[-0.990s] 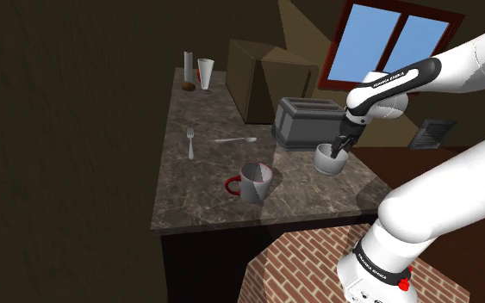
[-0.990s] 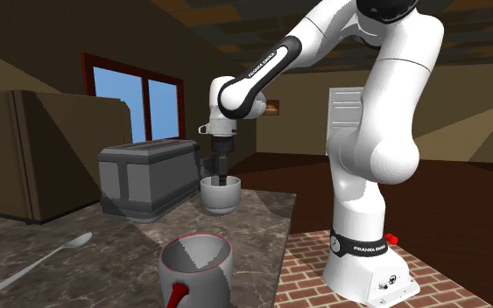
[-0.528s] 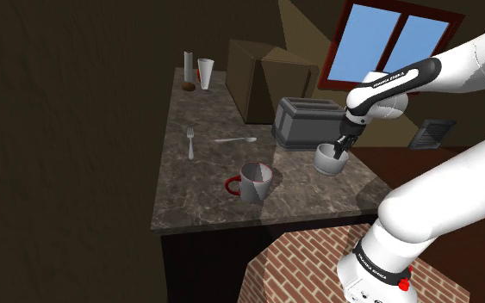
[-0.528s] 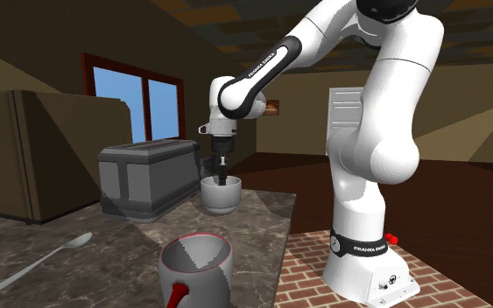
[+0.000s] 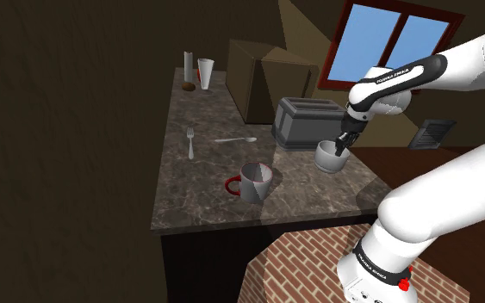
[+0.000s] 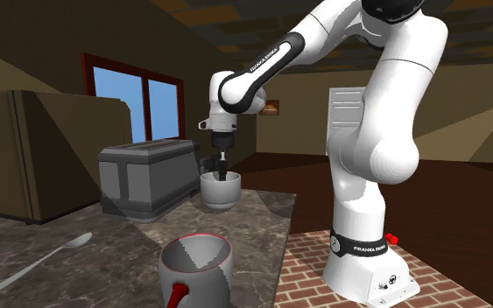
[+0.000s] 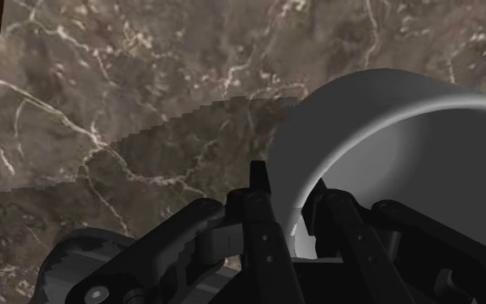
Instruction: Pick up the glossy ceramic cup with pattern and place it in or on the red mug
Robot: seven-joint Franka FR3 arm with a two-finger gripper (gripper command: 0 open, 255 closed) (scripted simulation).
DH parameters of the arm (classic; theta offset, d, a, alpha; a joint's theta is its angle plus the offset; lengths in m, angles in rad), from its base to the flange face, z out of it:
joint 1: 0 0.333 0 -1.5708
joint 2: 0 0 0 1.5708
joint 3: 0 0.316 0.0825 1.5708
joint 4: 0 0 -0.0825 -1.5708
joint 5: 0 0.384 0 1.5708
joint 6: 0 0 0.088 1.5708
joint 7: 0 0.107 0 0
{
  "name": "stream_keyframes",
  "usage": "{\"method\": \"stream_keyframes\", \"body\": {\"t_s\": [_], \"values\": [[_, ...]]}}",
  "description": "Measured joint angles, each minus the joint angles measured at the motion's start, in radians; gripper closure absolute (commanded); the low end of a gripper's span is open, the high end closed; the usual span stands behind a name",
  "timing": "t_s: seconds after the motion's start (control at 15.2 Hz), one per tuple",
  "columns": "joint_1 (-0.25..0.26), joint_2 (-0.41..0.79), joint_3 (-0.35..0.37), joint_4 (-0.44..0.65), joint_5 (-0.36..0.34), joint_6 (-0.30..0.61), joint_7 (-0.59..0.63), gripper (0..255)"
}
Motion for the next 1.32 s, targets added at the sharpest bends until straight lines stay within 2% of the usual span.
{"method": "stream_keyframes", "body": {"t_s": [1.32], "values": [[-0.014,-0.132,0.079,0.181,0.002,-0.309,0.025,255]]}}
